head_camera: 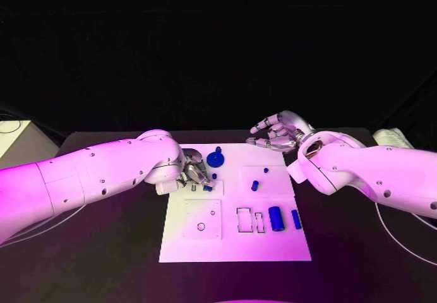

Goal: Assemble the parts on the task board

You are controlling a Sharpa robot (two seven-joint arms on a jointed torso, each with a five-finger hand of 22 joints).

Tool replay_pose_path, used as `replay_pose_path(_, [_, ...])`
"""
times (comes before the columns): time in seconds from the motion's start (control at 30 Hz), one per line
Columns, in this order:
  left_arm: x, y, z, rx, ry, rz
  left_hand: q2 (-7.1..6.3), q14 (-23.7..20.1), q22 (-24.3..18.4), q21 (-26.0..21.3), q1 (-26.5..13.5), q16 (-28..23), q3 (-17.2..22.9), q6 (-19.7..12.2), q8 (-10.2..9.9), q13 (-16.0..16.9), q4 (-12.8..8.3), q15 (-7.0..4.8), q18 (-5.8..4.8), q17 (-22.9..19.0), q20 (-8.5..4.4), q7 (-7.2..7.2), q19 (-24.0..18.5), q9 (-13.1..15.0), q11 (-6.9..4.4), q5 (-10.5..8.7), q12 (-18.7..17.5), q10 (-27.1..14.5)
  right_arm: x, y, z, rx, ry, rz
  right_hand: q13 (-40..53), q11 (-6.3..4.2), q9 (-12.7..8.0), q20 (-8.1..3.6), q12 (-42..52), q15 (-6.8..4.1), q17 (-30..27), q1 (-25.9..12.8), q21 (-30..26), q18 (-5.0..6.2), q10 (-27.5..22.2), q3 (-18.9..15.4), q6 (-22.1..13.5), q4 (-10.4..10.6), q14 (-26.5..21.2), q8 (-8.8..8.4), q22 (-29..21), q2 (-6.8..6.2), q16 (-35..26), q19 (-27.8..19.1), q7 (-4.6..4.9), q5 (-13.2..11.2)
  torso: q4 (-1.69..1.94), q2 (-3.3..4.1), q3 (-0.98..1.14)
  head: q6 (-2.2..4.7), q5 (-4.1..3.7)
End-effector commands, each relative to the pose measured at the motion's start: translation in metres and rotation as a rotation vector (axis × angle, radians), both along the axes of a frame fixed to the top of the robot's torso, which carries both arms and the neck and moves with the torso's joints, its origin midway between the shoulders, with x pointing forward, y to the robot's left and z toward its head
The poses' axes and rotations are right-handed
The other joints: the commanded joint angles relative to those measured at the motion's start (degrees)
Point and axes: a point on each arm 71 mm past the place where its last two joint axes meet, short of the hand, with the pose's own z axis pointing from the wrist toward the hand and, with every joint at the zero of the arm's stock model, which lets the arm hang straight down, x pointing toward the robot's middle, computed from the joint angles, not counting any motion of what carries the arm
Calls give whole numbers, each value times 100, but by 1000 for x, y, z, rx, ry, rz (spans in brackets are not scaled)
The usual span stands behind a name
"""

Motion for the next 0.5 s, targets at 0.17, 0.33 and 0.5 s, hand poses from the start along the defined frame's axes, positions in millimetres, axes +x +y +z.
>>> replay_pose_path(0.17, [-3,6,6,-65,-1,37,-53,310,70,64,-177,63,987,59,152,62,-923,-67,-130,980,-19,-71,85,620,-18,44,64,114,0,0,-1,-11,0,15,440,-26,10,23,-3,33,1333,2,12,-83,-24,1,33,22,551,33,1507,58,-31,590,-2,10,21,-2,13,-6,7])
replay_pose_path(0.33, [-4,10,11,-79,-14,47,-126,366,126,96,-324,104,1152,119,170,143,-1063,-88,-141,1070,-39,-87,140,679,-38,250,124,226,0,-1,-2,-12,1,14,440,-26,10,23,-3,33,1333,2,12,-83,-24,1,33,22,551,33,1507,58,-31,590,-2,10,10,-2,5,-25,29])
replay_pose_path(0.5, [-4,11,13,-58,-60,43,-229,456,350,204,-523,173,1259,246,181,305,-1256,-134,-188,1222,-84,-126,340,750,-84,817,232,427,0,-2,-3,-13,3,12,440,-26,10,23,-3,33,1333,2,12,-83,-24,1,33,22,551,33,1507,58,-31,590,-2,10,-6,2,6,-46,48])
